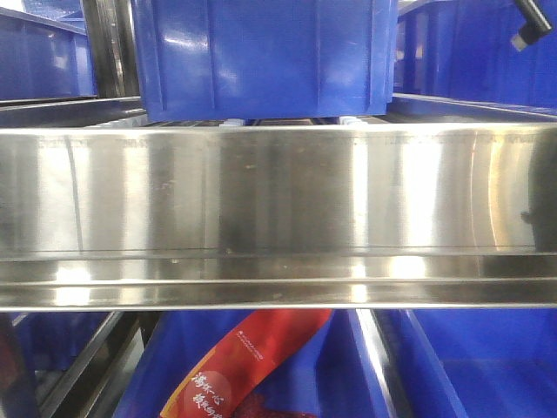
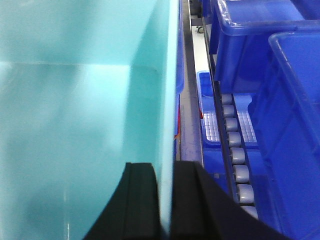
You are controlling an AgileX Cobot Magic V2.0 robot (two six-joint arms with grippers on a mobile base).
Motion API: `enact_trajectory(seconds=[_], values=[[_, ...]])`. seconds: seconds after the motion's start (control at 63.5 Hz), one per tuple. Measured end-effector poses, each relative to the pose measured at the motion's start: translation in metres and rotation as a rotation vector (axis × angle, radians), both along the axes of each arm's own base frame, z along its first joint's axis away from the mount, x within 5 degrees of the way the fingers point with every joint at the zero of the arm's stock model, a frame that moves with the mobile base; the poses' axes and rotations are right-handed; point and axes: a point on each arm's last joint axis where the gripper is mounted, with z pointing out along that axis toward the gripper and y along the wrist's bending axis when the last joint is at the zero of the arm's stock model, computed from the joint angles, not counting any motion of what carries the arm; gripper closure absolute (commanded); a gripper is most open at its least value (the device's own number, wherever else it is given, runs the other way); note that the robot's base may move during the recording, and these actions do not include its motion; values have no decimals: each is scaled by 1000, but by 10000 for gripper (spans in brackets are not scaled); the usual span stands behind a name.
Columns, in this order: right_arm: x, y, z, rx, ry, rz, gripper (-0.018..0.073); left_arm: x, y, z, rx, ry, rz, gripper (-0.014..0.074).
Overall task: Fetch blue bin and place on conveyor start
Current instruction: 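Lift the light-teal bin with both grippers and pull it off the shelf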
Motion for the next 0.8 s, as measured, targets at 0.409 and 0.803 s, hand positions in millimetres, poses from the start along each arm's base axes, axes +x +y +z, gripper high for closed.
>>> enact_trajectory(seconds=[0.409, 0.803], values=[[1, -2, 1, -22, -10, -15, 724, 1, -1, 2, -5, -22, -8, 707], [2, -2, 3, -24, -46, -10, 724, 1, -1, 2, -5, -23, -9, 707]])
